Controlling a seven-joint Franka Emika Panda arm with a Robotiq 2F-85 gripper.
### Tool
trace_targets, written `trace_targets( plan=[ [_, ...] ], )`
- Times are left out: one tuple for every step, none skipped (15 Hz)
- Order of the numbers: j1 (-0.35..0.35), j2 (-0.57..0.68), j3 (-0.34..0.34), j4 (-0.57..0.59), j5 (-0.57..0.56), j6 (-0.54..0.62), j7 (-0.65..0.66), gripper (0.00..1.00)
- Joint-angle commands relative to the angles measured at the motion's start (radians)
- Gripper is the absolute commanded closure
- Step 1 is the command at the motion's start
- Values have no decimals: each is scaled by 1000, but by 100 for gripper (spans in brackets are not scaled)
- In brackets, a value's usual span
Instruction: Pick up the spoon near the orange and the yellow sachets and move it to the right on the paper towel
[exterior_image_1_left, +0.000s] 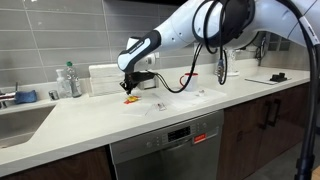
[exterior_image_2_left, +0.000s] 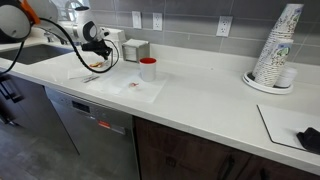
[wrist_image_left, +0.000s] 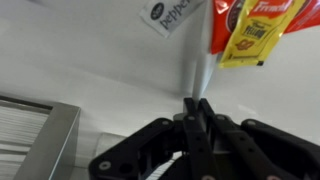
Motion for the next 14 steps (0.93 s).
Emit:
trace_targets(
  plan=[
    [2, -37, -6, -12, -2, -33, 9, 98],
    [1, -53, -9, -26, -6, -36, 8, 98],
    [3, -70, -18, -41, -13, -40, 12, 98],
    [4, -87, -27, -58, -19, -47, 16, 98],
    [2, -106, -33, -81, -21, -66, 18, 98],
    [1, -122, -41, -101, -24, -83, 22, 98],
    [-1, -142, -51, -130, -28, -94, 27, 98],
    [-5, -169, -58, -170, -29, -97, 25, 98],
    [-10, -195, -59, -209, -22, -99, 20, 98],
    [-12, -226, -68, -262, -23, -72, 27, 98],
    [-13, -257, -77, -313, -23, -45, 36, 98],
    [-18, -285, -77, -351, -14, -31, 42, 98],
    [-22, -308, -78, -384, -24, -14, 60, 98],
    [-29, -338, -77, -424, -16, 2, 77, 98]
  ],
)
